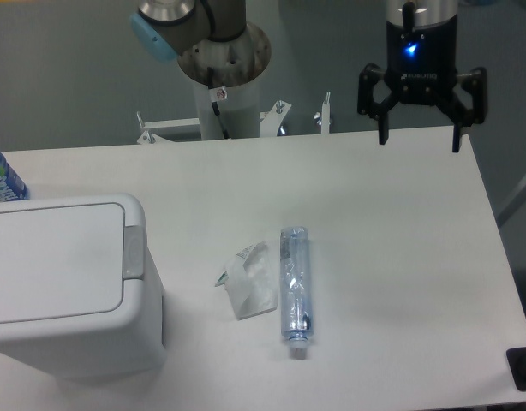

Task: Open the trash can
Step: 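Move the open gripper toward the white trash can lid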

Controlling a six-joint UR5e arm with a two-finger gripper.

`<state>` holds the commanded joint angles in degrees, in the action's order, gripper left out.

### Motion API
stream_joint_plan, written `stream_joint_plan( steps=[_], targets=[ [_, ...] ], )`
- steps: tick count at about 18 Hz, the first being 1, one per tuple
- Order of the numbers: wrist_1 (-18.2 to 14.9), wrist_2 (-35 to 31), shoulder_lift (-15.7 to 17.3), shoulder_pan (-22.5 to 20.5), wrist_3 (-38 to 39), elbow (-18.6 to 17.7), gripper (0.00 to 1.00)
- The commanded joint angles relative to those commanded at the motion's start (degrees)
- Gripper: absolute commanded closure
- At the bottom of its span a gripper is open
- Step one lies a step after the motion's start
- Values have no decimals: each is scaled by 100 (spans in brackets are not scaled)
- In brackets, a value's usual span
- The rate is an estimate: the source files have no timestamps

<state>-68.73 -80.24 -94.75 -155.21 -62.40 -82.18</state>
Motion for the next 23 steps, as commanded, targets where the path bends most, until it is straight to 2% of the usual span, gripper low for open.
stream_joint_plan(
  steps=[7, 16, 20, 23],
  targets=[
    [0, -53, 0, 0, 52, 9, 0],
    [123, 641, -105, 35, 1703, 105, 0],
    [518, 633, -404, 552, 2652, 369, 0],
    [536, 642, -448, 781, 3400, 431, 0]
  ],
)
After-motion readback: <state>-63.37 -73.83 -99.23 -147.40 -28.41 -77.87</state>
